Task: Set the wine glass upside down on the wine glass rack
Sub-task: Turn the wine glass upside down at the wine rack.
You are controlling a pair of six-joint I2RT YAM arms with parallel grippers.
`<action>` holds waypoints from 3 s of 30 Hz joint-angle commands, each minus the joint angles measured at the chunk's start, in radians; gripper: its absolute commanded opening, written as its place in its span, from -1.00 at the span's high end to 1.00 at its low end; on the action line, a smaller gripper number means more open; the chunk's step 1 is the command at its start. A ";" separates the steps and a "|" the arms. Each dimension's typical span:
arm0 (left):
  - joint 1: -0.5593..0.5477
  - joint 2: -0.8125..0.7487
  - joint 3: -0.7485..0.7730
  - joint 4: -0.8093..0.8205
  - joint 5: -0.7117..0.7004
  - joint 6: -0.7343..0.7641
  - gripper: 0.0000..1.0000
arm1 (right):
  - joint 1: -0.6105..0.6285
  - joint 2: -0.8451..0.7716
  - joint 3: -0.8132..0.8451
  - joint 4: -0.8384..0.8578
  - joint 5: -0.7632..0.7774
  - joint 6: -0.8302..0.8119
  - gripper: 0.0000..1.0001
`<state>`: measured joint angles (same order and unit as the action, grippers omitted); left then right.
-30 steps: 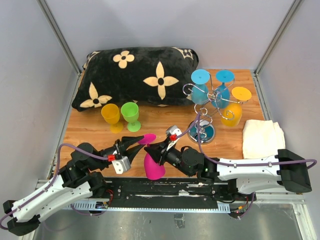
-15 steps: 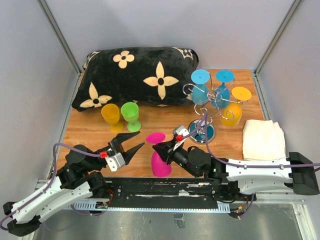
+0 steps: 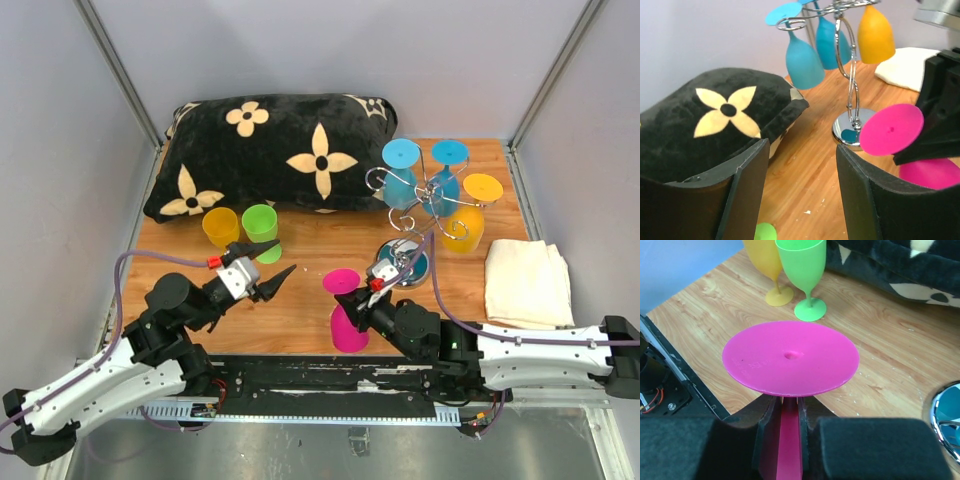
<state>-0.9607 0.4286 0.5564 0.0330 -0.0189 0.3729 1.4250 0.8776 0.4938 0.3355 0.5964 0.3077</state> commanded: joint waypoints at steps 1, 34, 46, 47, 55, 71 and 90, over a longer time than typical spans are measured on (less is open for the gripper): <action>-0.009 0.107 0.100 0.037 -0.143 -0.195 -0.21 | -0.002 -0.079 -0.023 -0.103 0.060 -0.032 0.99; 0.300 0.735 0.541 -0.469 -0.099 -0.814 -0.99 | -0.002 -0.381 -0.089 -0.412 0.141 -0.109 0.98; 0.300 0.667 0.485 -0.424 0.068 -0.665 -0.99 | -0.002 -0.500 0.017 -0.494 0.109 -0.419 0.98; 0.300 0.684 0.493 -0.443 0.069 -0.657 -0.99 | -0.001 -0.515 0.029 -0.492 0.086 -0.463 0.98; 0.300 0.664 0.457 -0.416 0.019 -0.745 -0.99 | -0.001 -0.689 0.016 -0.420 -0.023 -0.654 0.98; 0.300 0.747 0.563 -0.456 -0.005 -0.702 -0.99 | -0.009 -0.463 0.093 -0.399 -0.001 -0.647 0.98; 0.300 0.668 0.543 -0.454 -0.035 -0.659 -0.99 | -1.034 -0.568 -0.163 -0.010 -1.266 -0.010 0.98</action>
<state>-0.6632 1.1076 1.0828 -0.4294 -0.0654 -0.3103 0.4763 0.3550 0.3771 0.1635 -0.4824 0.1028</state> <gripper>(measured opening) 0.994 0.159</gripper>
